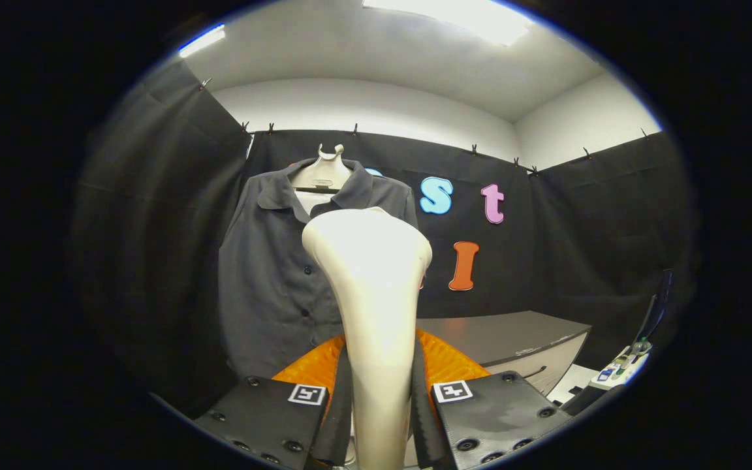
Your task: Iron the clothes twice with a garment steamer, once on the left side and once on the right side.
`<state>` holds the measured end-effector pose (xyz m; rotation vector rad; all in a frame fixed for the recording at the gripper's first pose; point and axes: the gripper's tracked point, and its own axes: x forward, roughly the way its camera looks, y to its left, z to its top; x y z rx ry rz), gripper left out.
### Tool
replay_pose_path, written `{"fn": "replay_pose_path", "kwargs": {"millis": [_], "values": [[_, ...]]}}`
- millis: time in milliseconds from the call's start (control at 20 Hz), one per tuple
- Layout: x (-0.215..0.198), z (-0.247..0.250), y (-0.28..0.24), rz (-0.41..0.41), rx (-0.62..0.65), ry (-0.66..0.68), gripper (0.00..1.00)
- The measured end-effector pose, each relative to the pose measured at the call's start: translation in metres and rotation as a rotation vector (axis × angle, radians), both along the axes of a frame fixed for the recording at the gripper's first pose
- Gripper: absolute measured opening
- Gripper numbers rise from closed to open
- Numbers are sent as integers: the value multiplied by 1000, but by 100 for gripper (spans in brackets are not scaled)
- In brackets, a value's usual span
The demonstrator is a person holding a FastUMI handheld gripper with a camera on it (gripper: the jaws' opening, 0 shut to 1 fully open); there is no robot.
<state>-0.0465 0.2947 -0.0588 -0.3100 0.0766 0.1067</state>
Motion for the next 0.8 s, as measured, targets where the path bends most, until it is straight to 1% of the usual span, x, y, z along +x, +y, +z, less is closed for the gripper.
{"fn": "replay_pose_path", "kwargs": {"millis": [200,400,800], "values": [[3,-4,-3,-6,6,6,46],[8,-8,-9,-36,14,10,46],[13,-11,-11,-43,24,11,46]]}}
